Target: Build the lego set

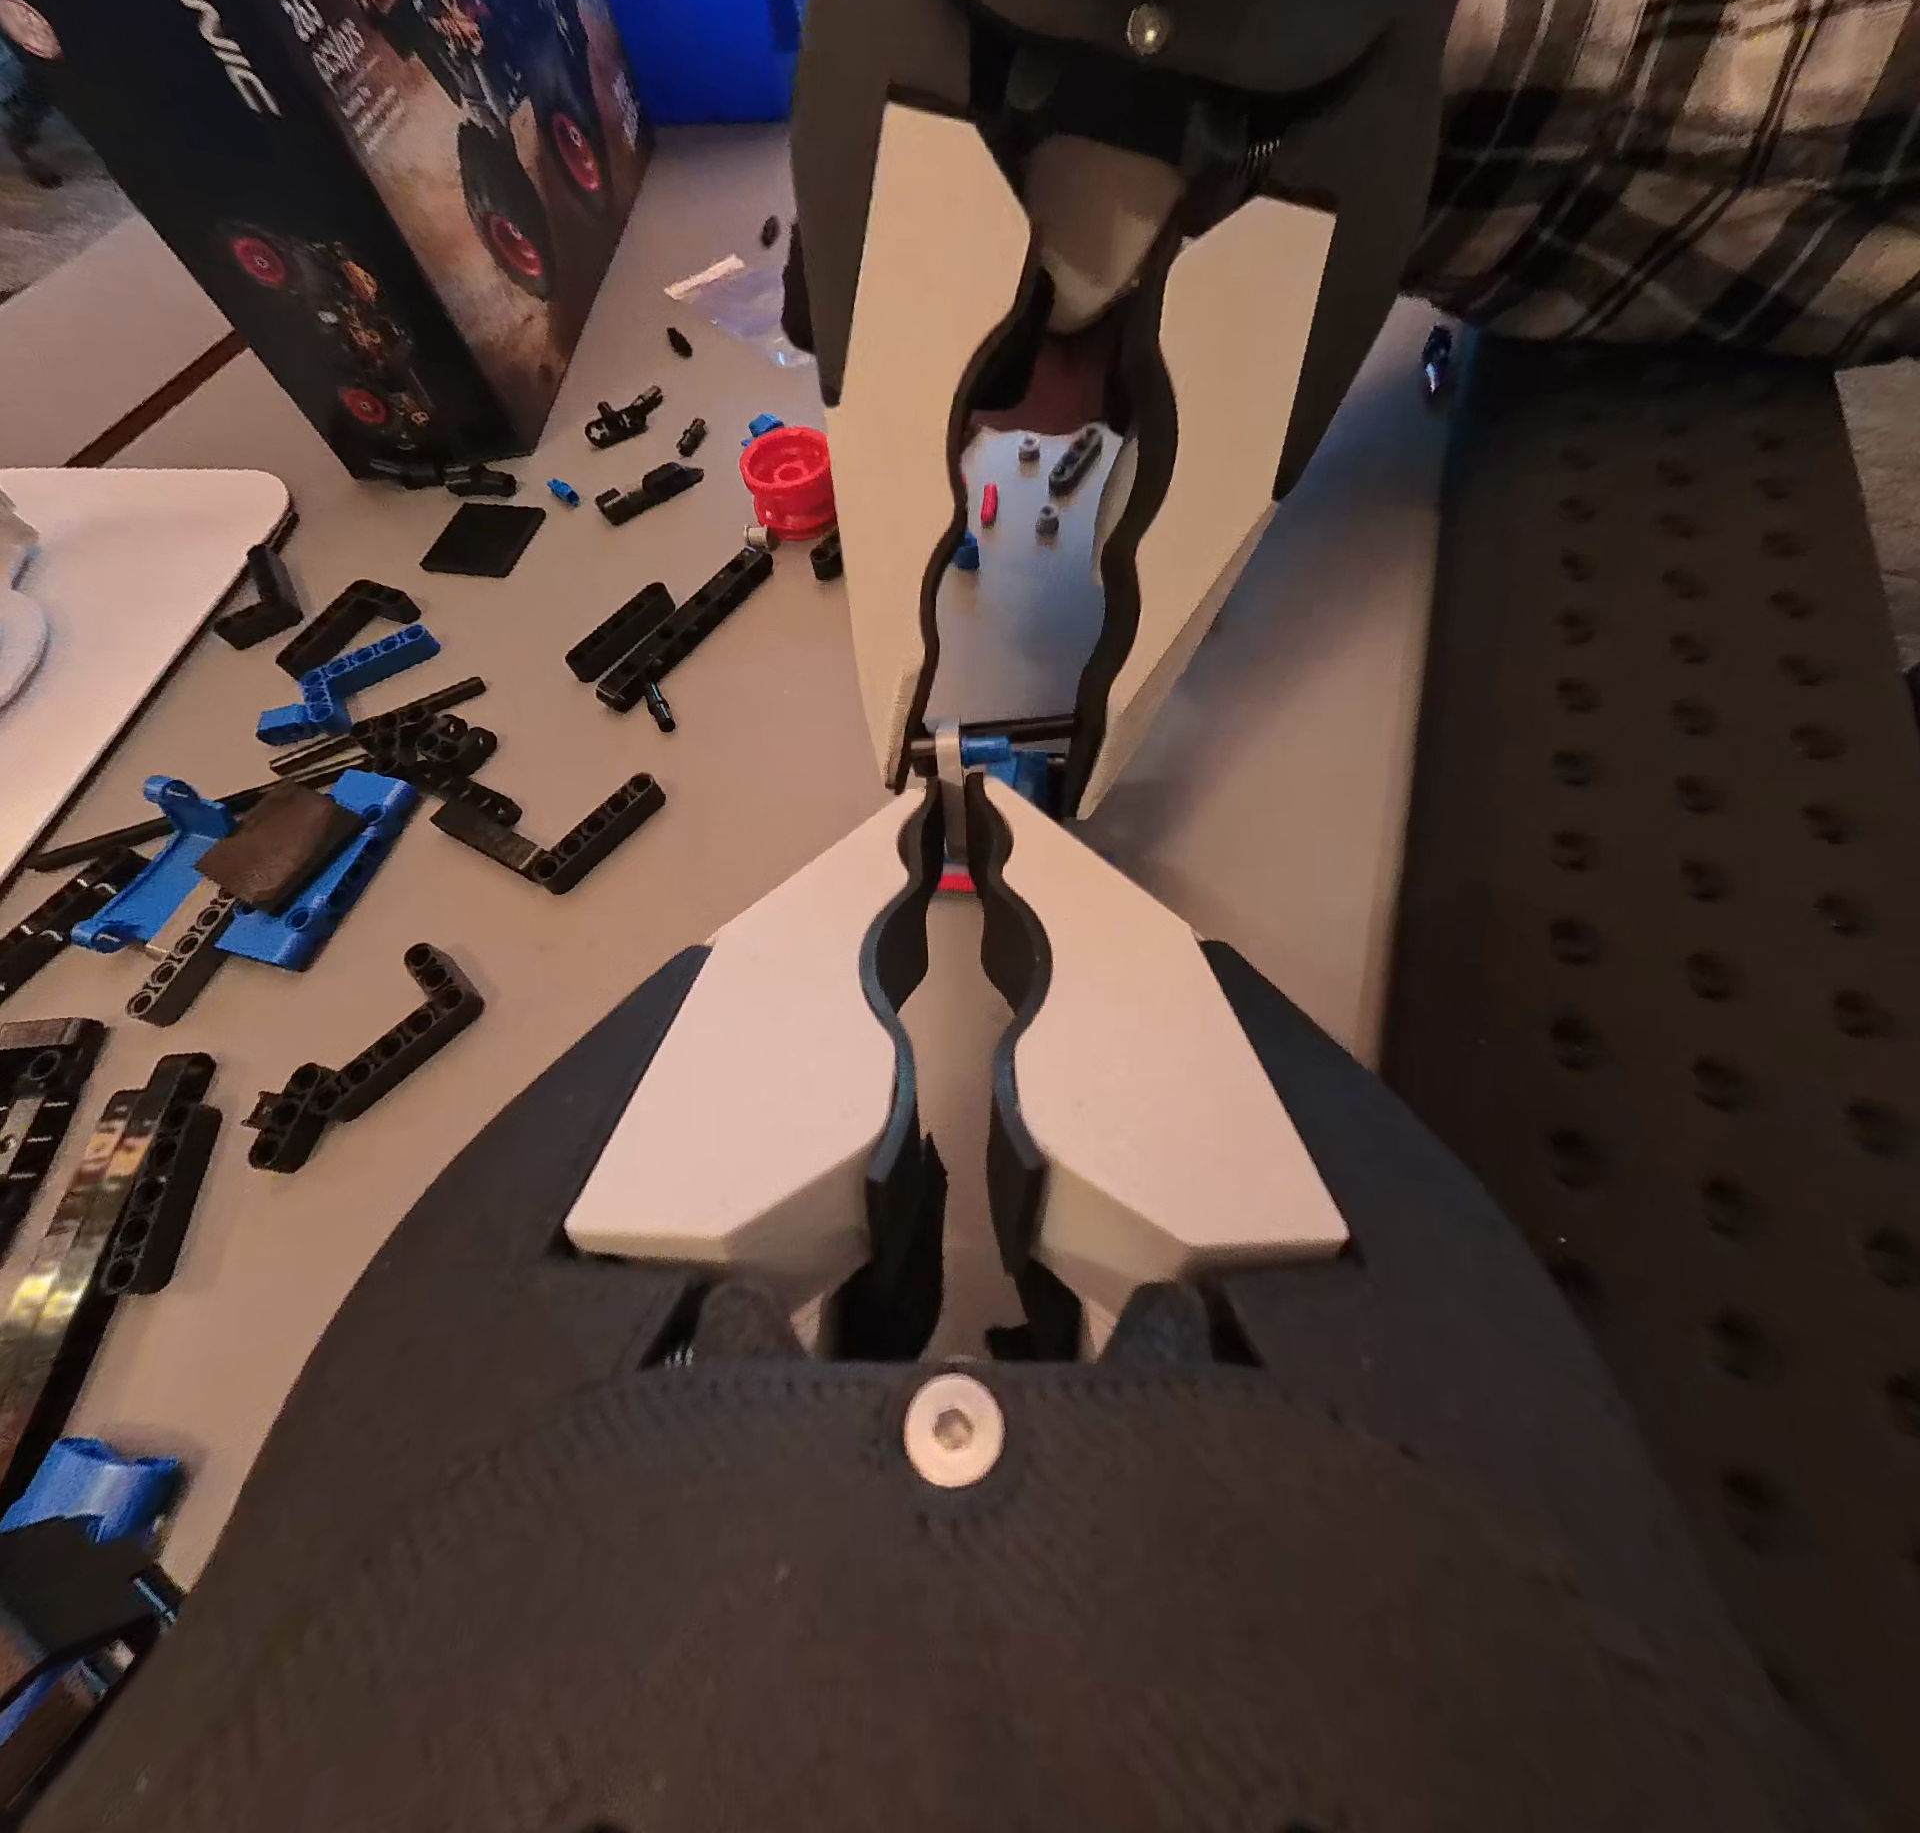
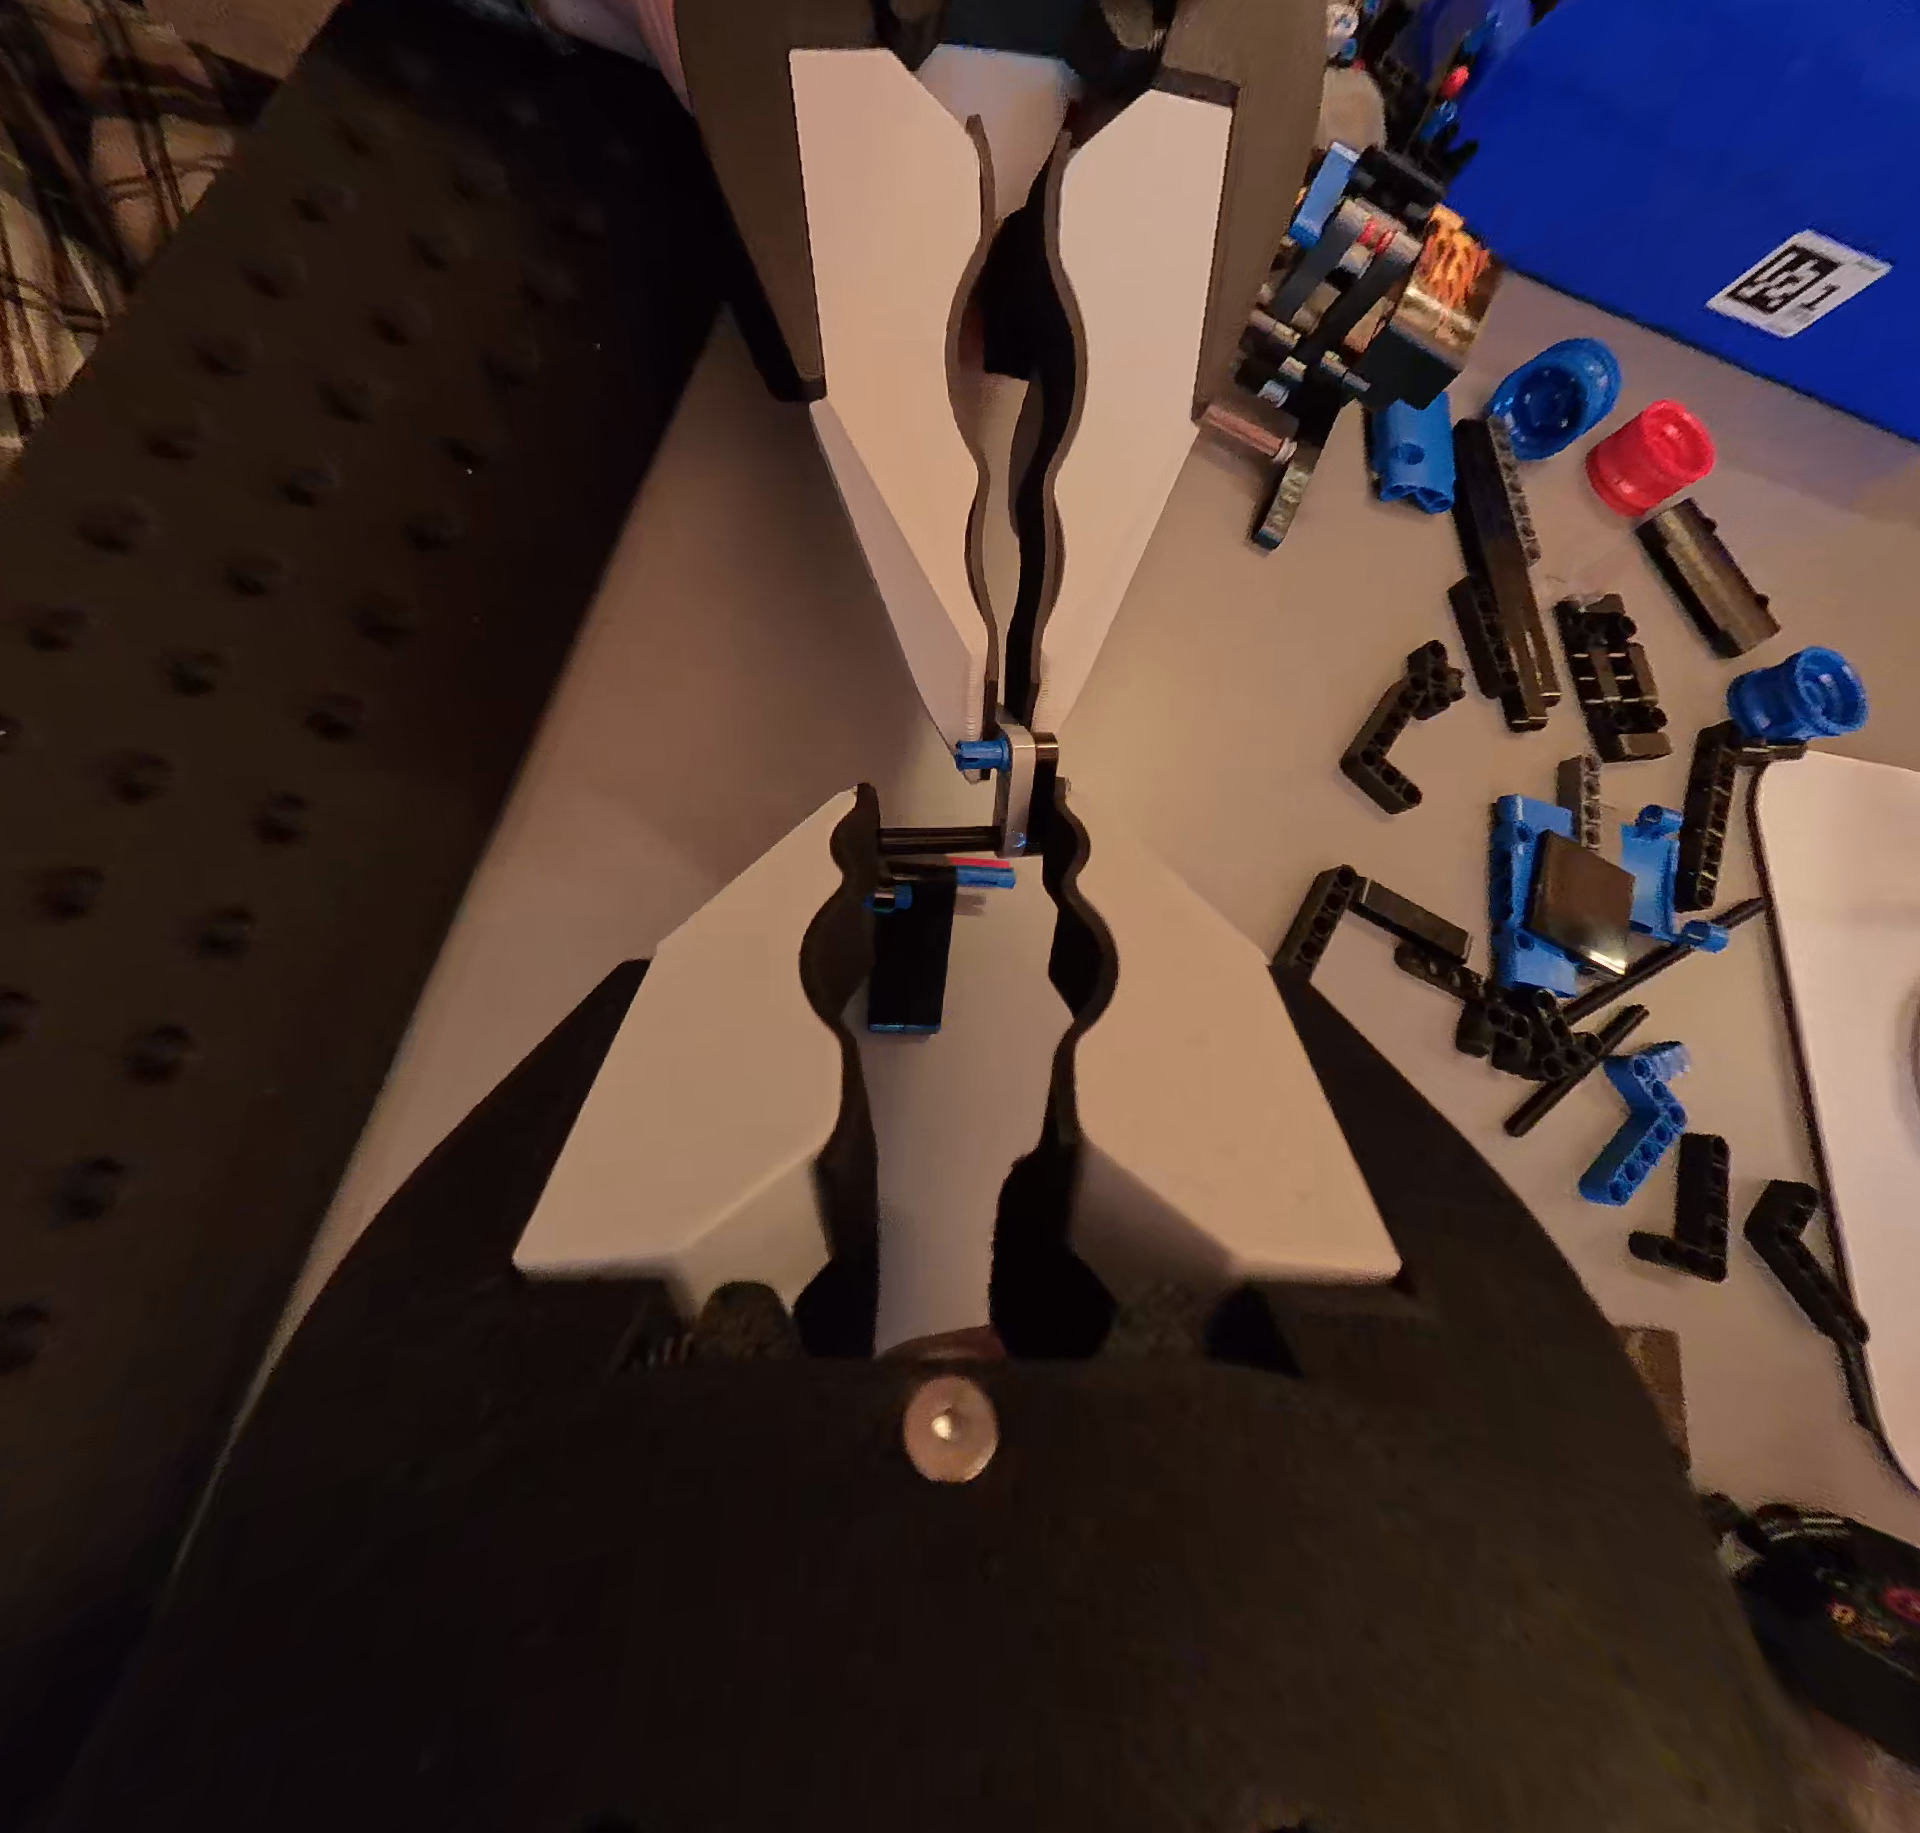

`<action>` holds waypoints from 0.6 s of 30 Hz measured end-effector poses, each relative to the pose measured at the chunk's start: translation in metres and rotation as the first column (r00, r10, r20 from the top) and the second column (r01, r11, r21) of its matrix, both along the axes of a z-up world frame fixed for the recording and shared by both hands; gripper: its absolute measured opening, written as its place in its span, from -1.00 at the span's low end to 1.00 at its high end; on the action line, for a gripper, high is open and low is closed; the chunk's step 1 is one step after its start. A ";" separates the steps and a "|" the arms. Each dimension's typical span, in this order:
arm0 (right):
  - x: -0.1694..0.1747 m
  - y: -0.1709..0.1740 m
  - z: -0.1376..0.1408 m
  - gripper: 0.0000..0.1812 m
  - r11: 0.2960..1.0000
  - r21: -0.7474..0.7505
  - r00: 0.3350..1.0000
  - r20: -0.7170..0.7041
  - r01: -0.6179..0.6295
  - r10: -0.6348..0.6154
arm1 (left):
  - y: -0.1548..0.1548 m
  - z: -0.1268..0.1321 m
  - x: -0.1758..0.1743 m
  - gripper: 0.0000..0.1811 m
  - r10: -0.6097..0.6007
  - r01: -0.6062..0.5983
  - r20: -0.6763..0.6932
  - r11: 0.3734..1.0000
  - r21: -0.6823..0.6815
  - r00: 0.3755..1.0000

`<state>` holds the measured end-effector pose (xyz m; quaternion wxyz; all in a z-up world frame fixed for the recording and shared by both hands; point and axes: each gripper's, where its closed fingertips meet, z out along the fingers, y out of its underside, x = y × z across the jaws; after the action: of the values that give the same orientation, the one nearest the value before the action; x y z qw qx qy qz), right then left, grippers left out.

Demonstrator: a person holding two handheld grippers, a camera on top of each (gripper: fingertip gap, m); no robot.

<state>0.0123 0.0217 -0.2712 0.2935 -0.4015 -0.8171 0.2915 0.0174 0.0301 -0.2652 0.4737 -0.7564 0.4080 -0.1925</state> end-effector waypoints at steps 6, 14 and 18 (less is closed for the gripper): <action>-0.002 0.002 0.009 -0.67 0.998 -0.059 0.999 -0.033 0.025 -0.027 | 0.003 0.009 -0.002 -0.98 0.013 -0.014 0.051 1.000 0.013 0.999; -0.001 0.005 0.009 -0.66 0.999 0.002 0.997 -0.066 0.033 -0.033 | 0.005 0.009 0.000 -0.98 0.016 -0.017 0.050 1.000 0.013 0.999; -0.001 0.006 0.008 -0.67 0.999 0.002 0.997 -0.060 0.048 -0.048 | 0.006 0.009 0.000 -0.98 0.024 -0.025 0.047 1.000 0.012 0.999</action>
<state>0.0110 0.0279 -0.2627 0.3255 -0.4117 -0.7984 0.2950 0.0170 0.0357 -0.2566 0.4900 -0.7537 0.3887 -0.2017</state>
